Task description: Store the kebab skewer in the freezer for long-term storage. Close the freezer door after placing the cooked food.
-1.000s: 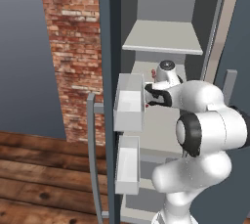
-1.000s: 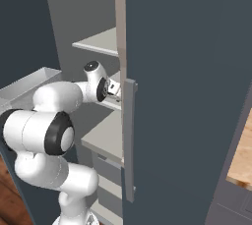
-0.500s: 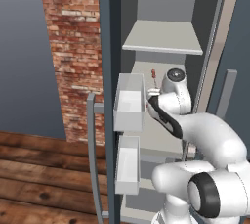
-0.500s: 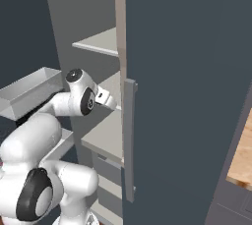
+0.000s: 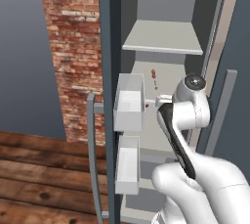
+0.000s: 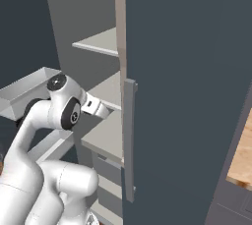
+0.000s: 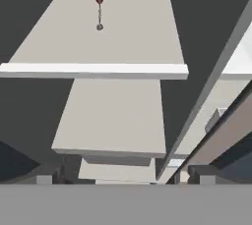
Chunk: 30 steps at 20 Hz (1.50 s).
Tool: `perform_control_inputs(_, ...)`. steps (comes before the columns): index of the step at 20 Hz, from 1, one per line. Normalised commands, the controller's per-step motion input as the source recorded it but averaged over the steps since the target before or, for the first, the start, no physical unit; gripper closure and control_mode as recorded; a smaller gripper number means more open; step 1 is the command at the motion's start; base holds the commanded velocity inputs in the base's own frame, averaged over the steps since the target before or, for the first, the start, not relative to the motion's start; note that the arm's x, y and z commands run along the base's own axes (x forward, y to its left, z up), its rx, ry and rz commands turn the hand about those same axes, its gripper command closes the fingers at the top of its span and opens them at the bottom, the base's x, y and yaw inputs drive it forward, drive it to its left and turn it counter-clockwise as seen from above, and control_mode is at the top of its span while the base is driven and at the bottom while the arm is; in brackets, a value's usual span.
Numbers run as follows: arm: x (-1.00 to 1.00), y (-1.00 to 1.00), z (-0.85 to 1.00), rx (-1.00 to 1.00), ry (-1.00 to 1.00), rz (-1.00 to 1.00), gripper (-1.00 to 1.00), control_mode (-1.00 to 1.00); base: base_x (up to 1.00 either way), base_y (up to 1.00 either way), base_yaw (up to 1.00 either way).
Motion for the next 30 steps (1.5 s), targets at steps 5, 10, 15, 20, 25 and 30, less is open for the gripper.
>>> perform_control_inputs(5,-0.71,0.00,0.45,0.01,0.05,0.05,-1.00,-1.00,0.00,0.00,0.00)
perform_control_inputs(10,-0.62,0.00,0.59,0.05,0.18,0.05,-1.00,-1.00,0.00,0.00,0.00)
perform_control_inputs(15,-0.55,0.00,0.27,0.01,0.19,0.03,-1.00,-1.00,0.00,0.00,0.00)
perform_control_inputs(20,-0.36,0.00,0.00,-0.01,0.22,0.00,-1.00,-1.00,0.00,0.00,0.00)
perform_control_inputs(25,-0.28,0.00,-0.11,0.00,0.15,0.00,-1.00,-1.00,0.00,0.00,0.00)
perform_control_inputs(30,-0.23,-0.02,-0.22,0.00,0.07,0.05,-1.00,-1.00,0.00,0.00,0.00)
